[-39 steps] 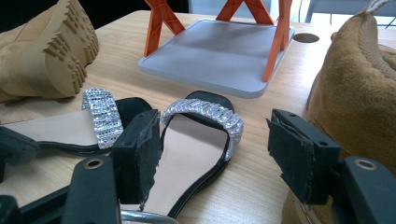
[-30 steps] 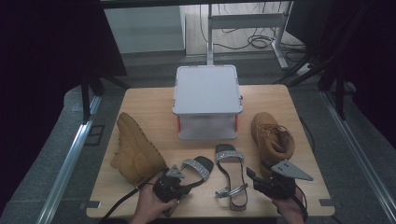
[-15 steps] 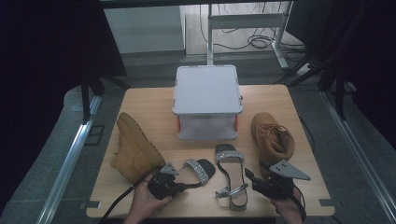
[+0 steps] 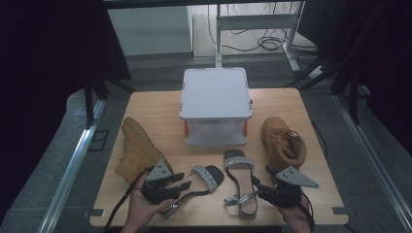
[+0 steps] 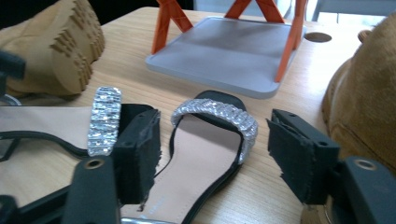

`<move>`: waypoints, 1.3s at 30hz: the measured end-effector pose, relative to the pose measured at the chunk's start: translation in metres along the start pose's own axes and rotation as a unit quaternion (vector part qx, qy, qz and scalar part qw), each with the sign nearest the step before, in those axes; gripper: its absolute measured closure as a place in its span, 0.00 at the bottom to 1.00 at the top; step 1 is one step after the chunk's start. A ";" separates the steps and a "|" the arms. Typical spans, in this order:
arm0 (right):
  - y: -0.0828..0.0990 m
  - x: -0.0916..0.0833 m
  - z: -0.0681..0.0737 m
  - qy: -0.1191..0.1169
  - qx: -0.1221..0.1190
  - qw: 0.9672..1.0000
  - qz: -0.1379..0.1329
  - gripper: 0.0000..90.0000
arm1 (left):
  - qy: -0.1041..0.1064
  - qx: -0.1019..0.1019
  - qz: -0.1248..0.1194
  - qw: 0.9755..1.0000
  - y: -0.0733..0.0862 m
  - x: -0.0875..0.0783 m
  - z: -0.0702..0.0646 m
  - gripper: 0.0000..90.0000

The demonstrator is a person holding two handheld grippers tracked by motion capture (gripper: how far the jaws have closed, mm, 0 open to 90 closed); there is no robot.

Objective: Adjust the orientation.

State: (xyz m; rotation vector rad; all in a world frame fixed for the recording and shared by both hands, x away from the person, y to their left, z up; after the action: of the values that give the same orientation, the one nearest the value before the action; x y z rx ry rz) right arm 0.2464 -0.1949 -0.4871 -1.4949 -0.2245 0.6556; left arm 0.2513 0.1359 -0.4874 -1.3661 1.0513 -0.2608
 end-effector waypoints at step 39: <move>0.056 -0.002 0.093 -0.123 -0.056 0.985 0.106 0.99 | -0.012 -0.004 0.026 1.000 0.005 0.011 0.007 0.39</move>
State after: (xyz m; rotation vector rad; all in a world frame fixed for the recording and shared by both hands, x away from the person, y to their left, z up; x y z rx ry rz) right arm 0.1810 -0.1204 -0.5314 -1.5573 -0.2982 1.0155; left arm 0.2602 0.1340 -0.4979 -1.3437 1.0671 -0.2003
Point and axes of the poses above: each handheld gripper's, and its own axes: x roughly forward along the jaws, y roughly out of its underside, z roughly to its left, the point moved 4 cm from there along x, roughly forward along the jaws, and after that the axes turned 11 degrees about -z, right-handed, at the moved point
